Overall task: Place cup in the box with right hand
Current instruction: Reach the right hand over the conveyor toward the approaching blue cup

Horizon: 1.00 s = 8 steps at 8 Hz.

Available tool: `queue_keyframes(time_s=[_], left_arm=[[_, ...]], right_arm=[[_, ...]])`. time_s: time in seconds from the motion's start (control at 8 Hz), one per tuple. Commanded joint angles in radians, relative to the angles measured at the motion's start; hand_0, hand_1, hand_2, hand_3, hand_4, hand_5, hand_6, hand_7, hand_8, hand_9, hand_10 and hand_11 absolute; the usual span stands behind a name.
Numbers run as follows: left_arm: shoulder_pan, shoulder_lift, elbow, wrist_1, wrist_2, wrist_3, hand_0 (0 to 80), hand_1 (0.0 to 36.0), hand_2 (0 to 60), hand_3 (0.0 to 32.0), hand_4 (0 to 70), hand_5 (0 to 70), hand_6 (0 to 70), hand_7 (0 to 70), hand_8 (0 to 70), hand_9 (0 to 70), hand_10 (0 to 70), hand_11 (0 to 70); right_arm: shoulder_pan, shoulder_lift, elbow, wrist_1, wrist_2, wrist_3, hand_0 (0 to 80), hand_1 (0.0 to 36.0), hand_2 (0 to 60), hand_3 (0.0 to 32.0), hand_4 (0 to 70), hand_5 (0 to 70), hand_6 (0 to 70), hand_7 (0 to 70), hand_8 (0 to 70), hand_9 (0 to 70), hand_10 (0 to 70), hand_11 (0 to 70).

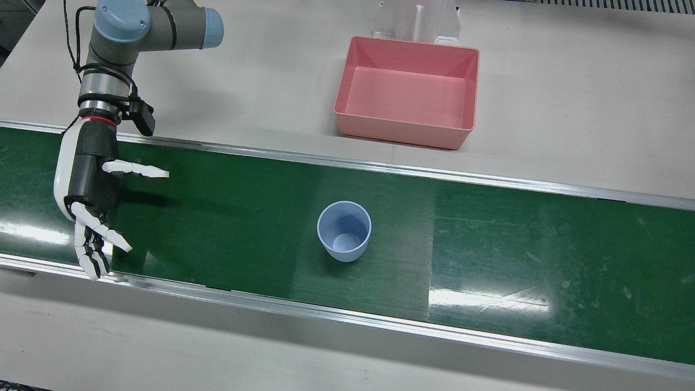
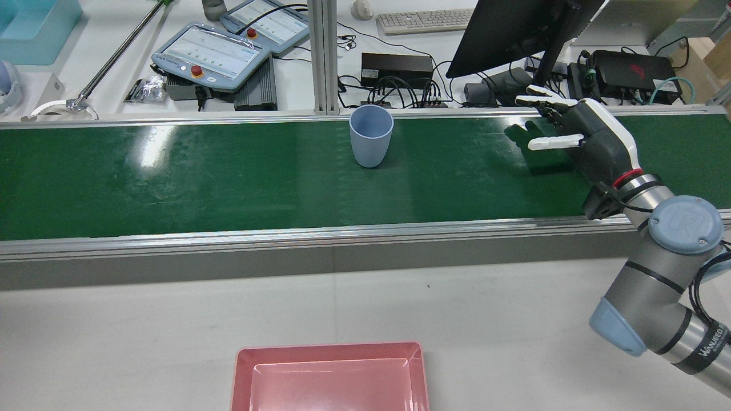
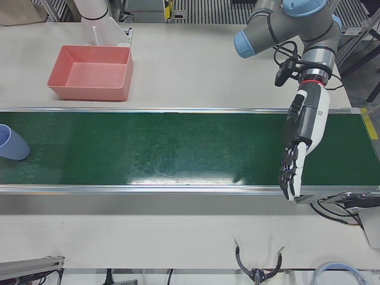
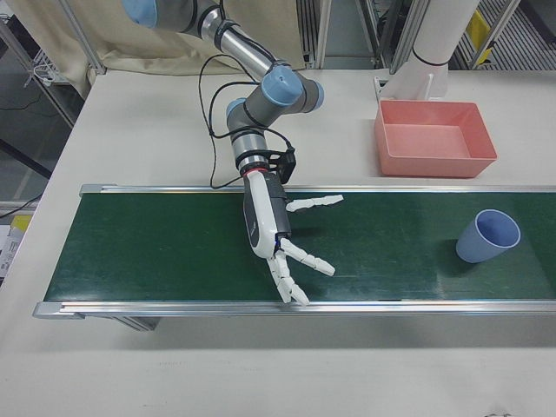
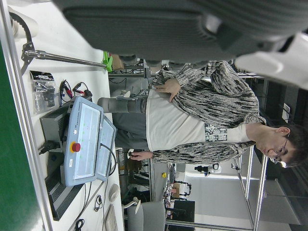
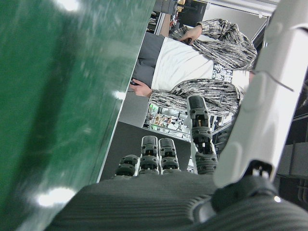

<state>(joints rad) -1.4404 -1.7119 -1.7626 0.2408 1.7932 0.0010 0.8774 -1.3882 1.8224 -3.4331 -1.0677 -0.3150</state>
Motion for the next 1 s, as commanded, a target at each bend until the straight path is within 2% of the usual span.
queue_keyframes(time_s=[0.0, 0.12, 0.25, 0.38, 0.62, 0.75, 0.88], left_arm=[[0.0, 0.0, 0.0, 0.0, 0.0, 0.001, 0.0, 0.0, 0.0, 0.0, 0.0, 0.0, 0.0, 0.0, 0.0, 0.0, 0.0, 0.0], [0.0, 0.002, 0.0, 0.0, 0.0, 0.001, 0.0, 0.0, 0.0, 0.0, 0.0, 0.0, 0.0, 0.0, 0.0, 0.0, 0.0, 0.0], [0.0, 0.0, 0.0, -0.002, 0.0, 0.001, 0.0, 0.0, 0.0, 0.0, 0.0, 0.0, 0.0, 0.0, 0.0, 0.0, 0.0, 0.0], [0.0, 0.0, 0.0, 0.0, 0.0, 0.001, 0.0, 0.0, 0.0, 0.0, 0.0, 0.0, 0.0, 0.0, 0.0, 0.0, 0.0, 0.0], [0.0, 0.0, 0.0, -0.002, 0.0, 0.001, 0.0, 0.0, 0.0, 0.0, 0.0, 0.0, 0.0, 0.0, 0.0, 0.0, 0.0, 0.0], [0.0, 0.0, 0.0, -0.002, 0.0, 0.001, 0.0, 0.0, 0.0, 0.0, 0.0, 0.0, 0.0, 0.0, 0.0, 0.0, 0.0, 0.0], [0.0, 0.0, 0.0, 0.0, 0.0, 0.001, 0.0, 0.0, 0.0, 0.0, 0.0, 0.0, 0.0, 0.0, 0.0, 0.0, 0.0, 0.0]], right_arm=[[0.0, -0.002, 0.002, 0.0, -0.002, -0.009, 53.3, 15.9, 6.4, 0.0, 18.0, 6.4, 5.8, 18.9, 9.7, 17.7, 4.1, 7.7], [0.0, 0.0, 0.002, 0.0, -0.002, -0.013, 54.0, 15.2, 3.1, 0.0, 18.9, 6.5, 5.7, 18.7, 9.7, 17.7, 3.9, 7.5], [0.0, 0.003, 0.006, 0.0, -0.002, -0.03, 52.9, 17.0, 9.4, 0.0, 16.8, 6.4, 5.8, 19.0, 9.7, 17.8, 3.8, 7.4], [-0.003, 0.002, 0.006, 0.0, -0.003, -0.047, 53.9, 15.2, 3.1, 0.0, 19.9, 6.4, 5.9, 19.1, 9.7, 17.8, 3.8, 7.4], [-0.006, 0.001, 0.006, 0.0, -0.003, -0.049, 53.0, 17.2, 9.7, 0.0, 18.1, 6.4, 5.9, 19.3, 9.8, 18.0, 3.6, 7.0], [-0.012, 0.001, 0.006, 0.0, -0.003, -0.055, 53.0, 17.2, 9.7, 0.0, 17.3, 6.5, 5.8, 19.0, 9.8, 17.9, 3.8, 7.3], [-0.017, 0.001, 0.006, 0.0, -0.003, -0.056, 52.5, 18.1, 13.1, 0.0, 17.1, 6.4, 5.9, 19.2, 9.8, 17.9, 3.6, 7.1]])
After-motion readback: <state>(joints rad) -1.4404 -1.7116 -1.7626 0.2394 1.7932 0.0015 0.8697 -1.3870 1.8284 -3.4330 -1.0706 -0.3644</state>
